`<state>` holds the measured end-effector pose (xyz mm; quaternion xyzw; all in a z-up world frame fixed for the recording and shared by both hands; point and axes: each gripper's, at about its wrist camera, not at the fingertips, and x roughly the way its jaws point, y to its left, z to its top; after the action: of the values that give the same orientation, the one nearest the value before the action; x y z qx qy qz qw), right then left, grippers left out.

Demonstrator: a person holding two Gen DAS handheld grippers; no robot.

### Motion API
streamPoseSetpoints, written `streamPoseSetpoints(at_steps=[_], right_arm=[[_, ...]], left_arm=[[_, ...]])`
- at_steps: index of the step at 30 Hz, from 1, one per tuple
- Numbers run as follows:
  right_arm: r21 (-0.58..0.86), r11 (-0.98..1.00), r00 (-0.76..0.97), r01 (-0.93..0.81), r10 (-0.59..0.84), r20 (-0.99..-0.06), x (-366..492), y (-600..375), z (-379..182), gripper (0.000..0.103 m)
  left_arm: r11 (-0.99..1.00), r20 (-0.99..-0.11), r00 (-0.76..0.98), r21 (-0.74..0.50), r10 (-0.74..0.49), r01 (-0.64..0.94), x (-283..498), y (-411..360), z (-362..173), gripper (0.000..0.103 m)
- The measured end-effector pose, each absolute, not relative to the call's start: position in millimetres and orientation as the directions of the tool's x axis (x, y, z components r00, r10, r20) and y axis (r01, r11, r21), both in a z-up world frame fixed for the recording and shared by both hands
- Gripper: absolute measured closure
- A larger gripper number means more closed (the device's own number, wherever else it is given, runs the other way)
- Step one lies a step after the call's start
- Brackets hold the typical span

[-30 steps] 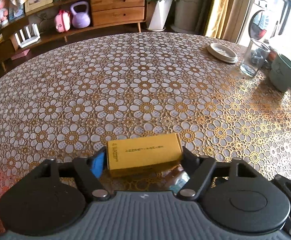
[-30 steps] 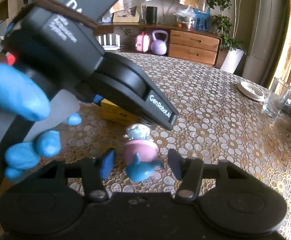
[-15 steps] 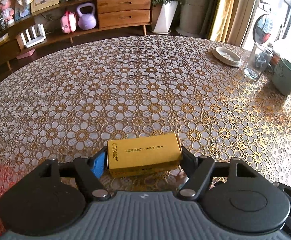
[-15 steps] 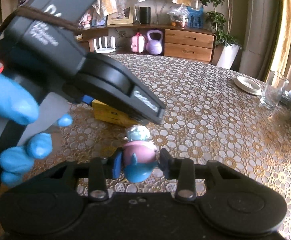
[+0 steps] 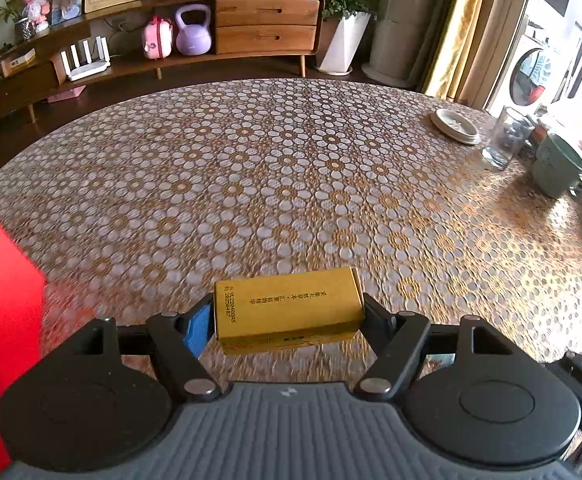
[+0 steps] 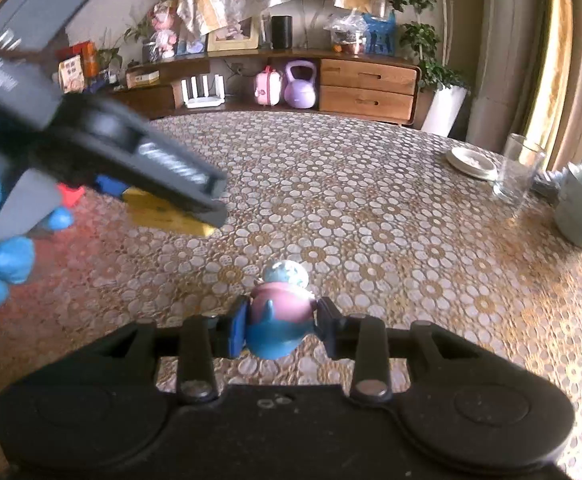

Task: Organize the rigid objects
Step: 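Grasp the yellow box with the left gripper while the right gripper grasps the pig figurine, then carry the yellow box and pig figurine over the red box with both grippers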

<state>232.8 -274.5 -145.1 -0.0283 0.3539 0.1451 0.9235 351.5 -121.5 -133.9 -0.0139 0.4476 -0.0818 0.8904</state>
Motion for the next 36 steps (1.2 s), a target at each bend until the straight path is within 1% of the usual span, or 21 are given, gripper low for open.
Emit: streamPoseSetpoints(at_steps=[5,14,18,24,36], right_arm=[[0.079,0.953,0.72,-0.292,0.273,-0.637,214.1,-278.1,-121.7,0.067],[0.096,0.929,0.739,-0.356,0.343,-0.579,178.4,-257.1,-71.0,0.067],[0.106,0.913,0.736,-0.393,0.382,-0.559,170.8,-240.3,-51.2,0.067],[0.096,0.886,0.726,-0.455,0.431,-0.536,161.3,-206.3,-30.8,0.067],[0.056,0.816,0.675,-0.575,0.512,-0.532,162.5,-125.3,-11.7,0.067]], left_arm=[[0.983,-0.781,0.599,-0.107,-0.176,0.15,321.4,-107.0,-115.6,0.029],[0.98,-0.751,0.631,-0.122,-0.195,0.157,265.1,-66.9,-78.9,0.029],[0.985,-0.745,0.649,-0.078,-0.158,0.151,243.5,-49.2,-63.0,0.029],[0.989,-0.722,0.68,-0.05,-0.131,0.137,216.3,-16.9,-44.7,0.029],[0.998,-0.703,0.709,-0.037,-0.055,0.041,180.5,72.6,-29.6,0.029]])
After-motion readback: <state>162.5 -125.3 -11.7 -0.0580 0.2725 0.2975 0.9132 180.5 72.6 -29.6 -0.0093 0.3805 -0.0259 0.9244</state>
